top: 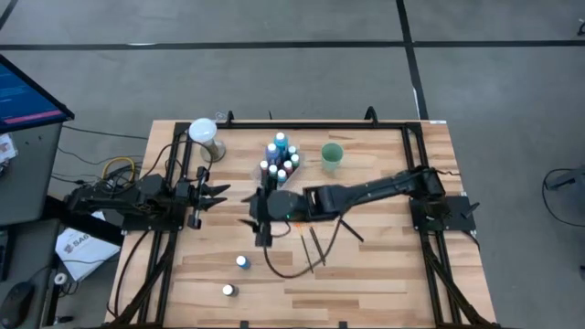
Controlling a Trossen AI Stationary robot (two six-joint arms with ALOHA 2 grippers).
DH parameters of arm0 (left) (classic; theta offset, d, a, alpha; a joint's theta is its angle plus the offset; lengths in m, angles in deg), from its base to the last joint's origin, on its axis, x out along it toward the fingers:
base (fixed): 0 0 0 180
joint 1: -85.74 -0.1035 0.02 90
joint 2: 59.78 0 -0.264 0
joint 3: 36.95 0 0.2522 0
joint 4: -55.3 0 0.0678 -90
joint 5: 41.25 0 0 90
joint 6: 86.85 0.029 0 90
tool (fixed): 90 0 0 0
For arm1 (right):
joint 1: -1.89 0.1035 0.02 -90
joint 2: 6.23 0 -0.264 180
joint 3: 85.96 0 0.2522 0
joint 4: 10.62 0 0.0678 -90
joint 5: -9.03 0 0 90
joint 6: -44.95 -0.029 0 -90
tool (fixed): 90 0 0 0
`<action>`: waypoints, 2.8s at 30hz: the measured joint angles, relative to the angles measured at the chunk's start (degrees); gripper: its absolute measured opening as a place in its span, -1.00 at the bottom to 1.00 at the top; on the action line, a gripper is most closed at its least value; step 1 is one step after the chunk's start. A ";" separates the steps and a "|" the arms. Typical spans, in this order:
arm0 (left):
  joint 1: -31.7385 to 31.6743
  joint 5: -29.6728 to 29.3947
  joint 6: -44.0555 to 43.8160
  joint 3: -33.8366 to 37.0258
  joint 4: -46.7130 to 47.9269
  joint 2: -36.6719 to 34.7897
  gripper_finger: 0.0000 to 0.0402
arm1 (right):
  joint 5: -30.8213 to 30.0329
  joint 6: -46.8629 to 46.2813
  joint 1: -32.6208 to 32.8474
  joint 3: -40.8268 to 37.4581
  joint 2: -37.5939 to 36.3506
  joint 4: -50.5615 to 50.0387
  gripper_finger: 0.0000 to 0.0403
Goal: Pick & Place Paint Supplies
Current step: Put the small blue paint bottle into the transparent bin
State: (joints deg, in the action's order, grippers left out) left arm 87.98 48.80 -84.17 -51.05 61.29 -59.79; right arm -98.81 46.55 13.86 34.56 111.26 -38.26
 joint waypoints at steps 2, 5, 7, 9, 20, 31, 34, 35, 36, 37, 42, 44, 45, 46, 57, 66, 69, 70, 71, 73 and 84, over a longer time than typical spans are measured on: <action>0.00 0.00 0.01 0.00 -0.05 0.00 -1.00 | -0.09 -0.98 1.61 0.00 0.00 0.17 0.14; 0.00 0.00 0.01 0.00 -0.15 0.11 -1.00 | -0.17 -2.06 3.94 0.00 0.36 0.10 0.13; 0.00 0.00 -0.01 0.00 -0.15 0.15 -1.00 | -0.15 -3.20 5.23 0.00 0.88 -0.12 0.12; 0.00 0.00 0.01 -0.01 -0.27 0.33 -1.00 | -0.12 -4.46 6.35 -0.09 1.03 -0.69 0.11; 0.00 0.00 0.00 0.00 -0.44 0.48 -1.00 | -0.16 -15.14 7.48 -2.84 0.90 -0.88 0.13; 0.00 0.00 0.01 0.00 -0.47 0.48 -1.00 | 0.17 -15.19 10.18 -2.84 0.92 -1.02 0.10; 0.00 0.00 0.00 0.00 -0.46 0.48 -1.00 | -0.16 -15.21 10.89 -2.84 0.92 -1.22 0.09; 0.00 0.00 0.01 0.00 -0.48 0.48 -1.00 | -0.16 -15.21 11.10 -2.84 0.92 -1.23 0.09; 0.00 0.00 -0.01 0.00 -0.48 0.48 -1.00 | -0.21 -15.21 11.32 -2.84 0.92 -1.24 0.09; 0.00 0.00 -0.01 -0.02 -0.48 0.48 -1.00 | -0.34 -15.21 11.47 -2.84 0.92 -1.23 0.09; 0.00 0.00 0.01 0.00 -0.48 0.48 -1.00 | -0.84 -15.19 12.08 -2.84 0.92 -0.11 0.15; 0.00 0.00 0.00 0.00 -0.48 0.48 -1.00 | -0.84 -15.18 12.08 -2.84 0.92 0.08 0.19; 0.00 0.01 0.01 0.00 -0.48 0.48 -1.00 | -0.84 -15.19 12.08 -2.84 0.92 0.34 0.21; 0.00 0.00 0.00 0.00 -0.48 0.48 -1.00 | -0.84 -15.16 12.07 -2.84 0.92 0.79 0.24; 0.00 -0.02 0.00 -0.01 -1.22 1.04 -1.00 | -1.48 -10.65 11.56 -2.54 7.07 12.49 0.29; 0.00 0.02 0.00 0.00 -1.84 3.06 -1.00 | 0.90 -11.58 10.60 -1.71 14.58 19.02 0.29; 0.00 0.00 0.01 0.00 -2.13 3.88 -1.00 | 1.08 -11.62 10.37 -0.13 17.07 19.12 0.29; 0.00 0.00 -0.01 0.00 -2.23 4.13 -1.00 | 1.06 -11.70 10.19 0.50 18.03 19.22 0.29; 0.00 0.02 0.01 0.00 -2.17 4.33 -1.00 | 1.03 -11.73 10.04 1.22 19.02 19.15 0.29; -0.01 0.00 0.00 0.00 -2.32 4.85 -1.00 | 0.97 -11.73 9.78 2.26 20.23 18.17 0.29; 0.00 0.00 0.01 0.00 -2.83 7.27 -1.00 | 0.80 -14.40 9.15 4.28 21.54 14.34 0.29</action>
State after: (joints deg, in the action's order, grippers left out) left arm 87.98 48.80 -84.15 -51.05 58.45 -52.53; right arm -98.01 32.15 23.01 38.85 132.80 -23.92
